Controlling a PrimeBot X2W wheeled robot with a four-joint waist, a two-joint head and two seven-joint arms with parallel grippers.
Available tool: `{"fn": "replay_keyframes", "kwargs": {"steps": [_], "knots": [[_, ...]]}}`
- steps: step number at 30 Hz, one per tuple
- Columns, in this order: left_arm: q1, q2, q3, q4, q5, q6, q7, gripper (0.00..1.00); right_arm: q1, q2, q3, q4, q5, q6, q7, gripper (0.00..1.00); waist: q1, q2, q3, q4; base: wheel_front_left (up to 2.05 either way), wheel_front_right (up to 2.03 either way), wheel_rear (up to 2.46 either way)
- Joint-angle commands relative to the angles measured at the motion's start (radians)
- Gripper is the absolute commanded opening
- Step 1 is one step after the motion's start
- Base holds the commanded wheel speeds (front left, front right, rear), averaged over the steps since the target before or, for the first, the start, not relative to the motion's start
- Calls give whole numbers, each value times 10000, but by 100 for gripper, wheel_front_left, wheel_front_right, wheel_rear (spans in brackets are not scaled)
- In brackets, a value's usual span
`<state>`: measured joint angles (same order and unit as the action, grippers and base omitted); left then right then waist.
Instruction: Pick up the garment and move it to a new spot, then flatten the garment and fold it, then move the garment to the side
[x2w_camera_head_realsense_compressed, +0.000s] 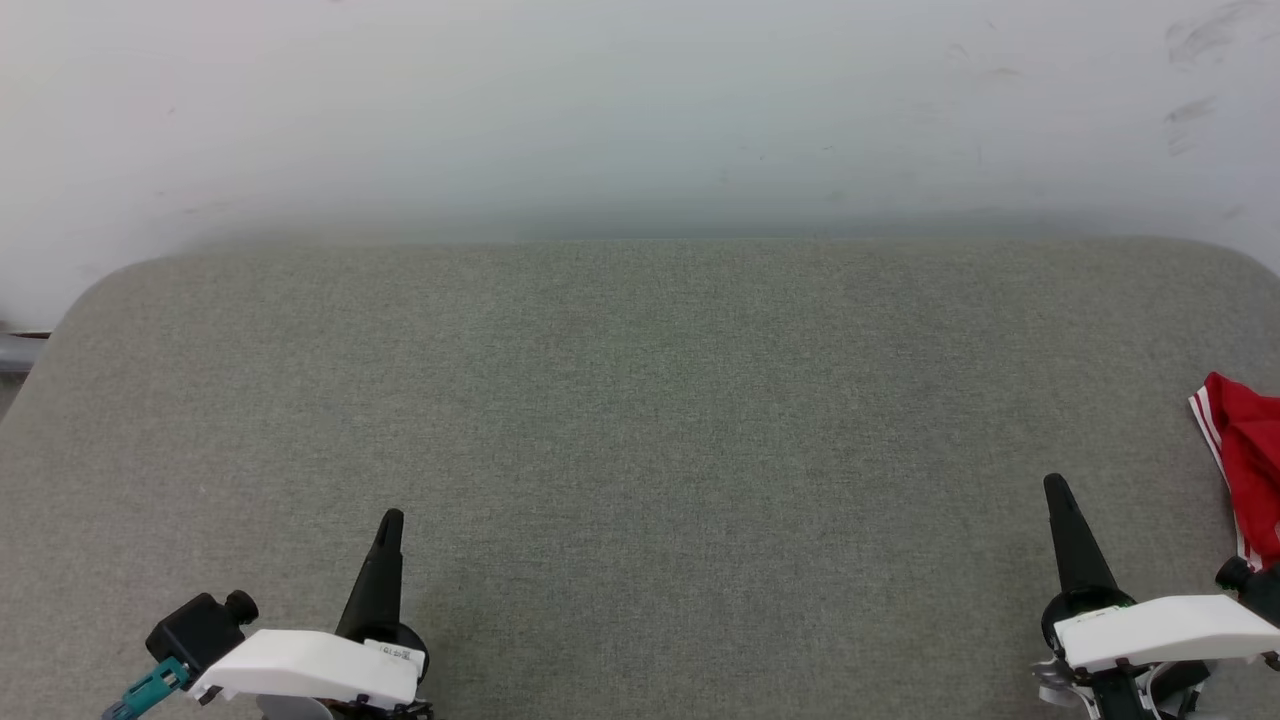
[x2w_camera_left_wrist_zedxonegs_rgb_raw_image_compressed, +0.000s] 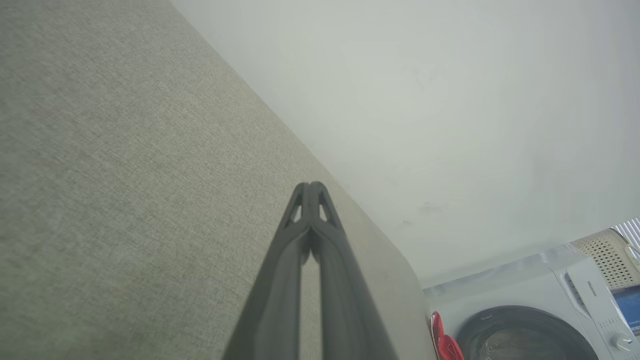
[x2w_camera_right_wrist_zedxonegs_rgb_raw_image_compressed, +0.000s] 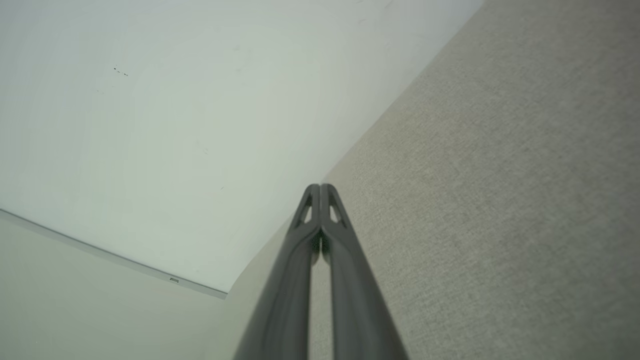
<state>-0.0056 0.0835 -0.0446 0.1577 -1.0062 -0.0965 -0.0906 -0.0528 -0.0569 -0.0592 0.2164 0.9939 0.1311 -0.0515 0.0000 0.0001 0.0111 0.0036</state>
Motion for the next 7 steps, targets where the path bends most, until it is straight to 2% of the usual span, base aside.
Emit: {"fn": "replay_keyframes", "kwargs": {"steps": [1, 7], "knots": [[-266, 50, 80, -35, -340, -44, 79, 0, -303, 30, -52, -65, 326, -3, 87, 0, 0, -1, -2, -1, 0, 0, 0], [-352, 57, 184, 60, -1029, -87, 246, 0, -336, 35, -110, -27, 976, -3, 260, 0, 0, -1, -8, -4, 0, 0, 0]]}}
